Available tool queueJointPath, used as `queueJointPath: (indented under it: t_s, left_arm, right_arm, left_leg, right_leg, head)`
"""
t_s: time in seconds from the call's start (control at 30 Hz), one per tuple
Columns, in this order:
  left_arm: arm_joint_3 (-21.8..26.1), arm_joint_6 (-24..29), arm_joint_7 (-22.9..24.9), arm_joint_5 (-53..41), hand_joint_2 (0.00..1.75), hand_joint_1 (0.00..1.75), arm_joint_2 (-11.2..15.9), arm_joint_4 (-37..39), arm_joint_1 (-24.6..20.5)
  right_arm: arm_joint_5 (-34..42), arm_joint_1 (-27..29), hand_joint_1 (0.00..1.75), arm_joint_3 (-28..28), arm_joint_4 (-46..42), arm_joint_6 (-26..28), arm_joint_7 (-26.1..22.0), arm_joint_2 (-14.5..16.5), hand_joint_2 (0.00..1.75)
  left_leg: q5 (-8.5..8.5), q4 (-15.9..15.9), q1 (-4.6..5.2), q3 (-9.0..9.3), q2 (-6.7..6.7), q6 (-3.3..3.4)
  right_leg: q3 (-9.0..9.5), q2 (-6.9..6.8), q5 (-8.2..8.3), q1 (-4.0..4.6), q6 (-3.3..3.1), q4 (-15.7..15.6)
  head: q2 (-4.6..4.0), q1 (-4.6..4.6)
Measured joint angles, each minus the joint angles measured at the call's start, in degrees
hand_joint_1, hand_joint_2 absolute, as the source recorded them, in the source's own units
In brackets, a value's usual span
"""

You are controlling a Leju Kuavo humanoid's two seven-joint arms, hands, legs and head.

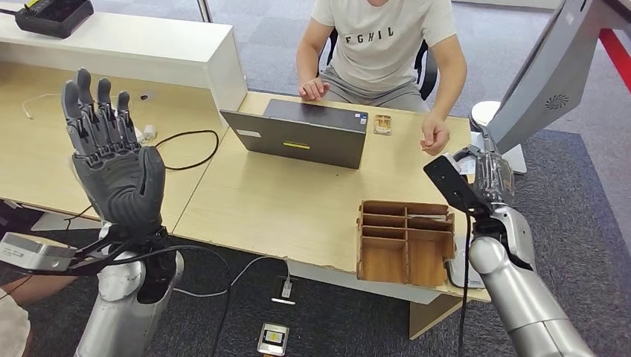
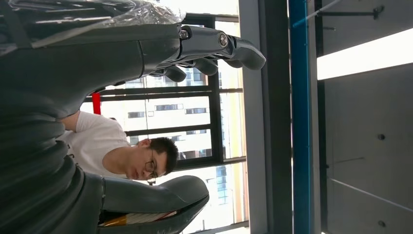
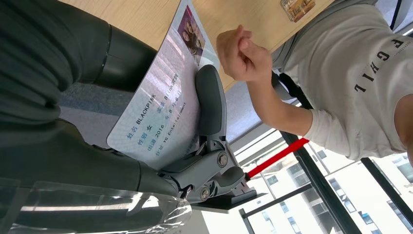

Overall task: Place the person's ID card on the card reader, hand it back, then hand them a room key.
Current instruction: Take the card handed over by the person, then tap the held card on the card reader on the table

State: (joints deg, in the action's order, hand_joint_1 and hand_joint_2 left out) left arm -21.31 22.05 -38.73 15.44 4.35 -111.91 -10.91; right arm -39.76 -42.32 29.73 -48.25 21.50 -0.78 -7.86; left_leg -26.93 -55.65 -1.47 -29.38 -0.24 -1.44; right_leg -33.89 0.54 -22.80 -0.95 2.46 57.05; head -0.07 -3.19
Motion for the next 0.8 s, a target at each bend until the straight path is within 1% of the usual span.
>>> queueJointPath:
  t_s: [0.2,0.3,0.33,0.43,0.47,0.63,0.8]
  left_arm:
    - [0.0,0.08,0.0,0.0,1.75,0.0,0.0,0.0,0.01]
    - [0.03,0.34,0.01,-0.12,1.75,0.0,0.0,-0.03,0.2]
    - [0.15,0.72,0.06,-0.36,1.75,0.0,0.01,-0.18,0.57]
    - [1.03,2.2,0.68,-1.43,1.75,0.0,0.15,-1.17,2.29]
    - [1.26,2.48,0.87,-1.7,1.75,0.0,0.21,-1.47,2.65]
    - [1.86,3.45,1.38,-2.71,1.75,0.0,0.34,-2.68,3.65]
    - [2.58,4.25,1.9,-3.19,1.75,0.0,0.47,-3.85,4.21]
  right_arm:
    - [0.01,0.09,1.75,-0.04,-0.18,0.0,0.02,-0.08,1.75]
    - [0.17,0.96,1.75,-0.56,-1.67,-0.02,0.42,-0.91,1.75]
    - [0.28,2.39,1.75,-1.36,-3.85,-0.07,1.03,-2.07,1.75]
    - [-0.07,9.73,1.75,-5.24,-13.85,-0.22,3.62,-6.66,1.75]
    - [-0.34,11.71,1.75,-6.26,-16.32,-0.22,4.11,-7.56,1.75]
    - [-1.34,18.43,1.75,-9.58,-24.29,0.25,4.98,-9.82,1.75]
    - [-2.62,24.73,1.75,-11.98,-31.05,2.16,5.34,-10.79,1.75]
  left_leg:
    - [0.0,0.0,0.0,0.0,0.0,0.0]
    - [0.0,-0.01,0.0,0.0,0.0,0.0]
    - [0.0,-0.01,0.01,0.0,-0.01,0.0]
    - [-0.02,-0.01,0.01,-0.01,-0.03,0.02]
    - [-0.03,-0.01,0.01,-0.01,-0.04,0.02]
    - [-0.03,0.01,0.01,-0.02,-0.03,0.03]
    - [-0.03,0.02,0.0,-0.02,-0.02,0.03]
  right_leg:
    - [0.0,0.0,0.0,0.0,0.0,0.0]
    - [0.0,-0.01,0.0,0.0,0.0,0.0]
    - [0.01,-0.01,0.0,0.0,0.0,0.0]
    - [0.01,-0.03,-0.01,-0.01,0.0,-0.01]
    - [0.01,-0.03,-0.01,-0.01,0.0,-0.01]
    - [0.01,-0.03,-0.01,-0.01,0.0,-0.01]
    - [0.02,-0.03,-0.01,-0.01,0.0,-0.01]
  head:
    - [0.0,0.0]
    - [0.0,0.0]
    - [0.0,0.0]
    - [0.0,-0.01]
    - [0.0,-0.01]
    - [0.0,-0.01]
    - [0.0,0.0]
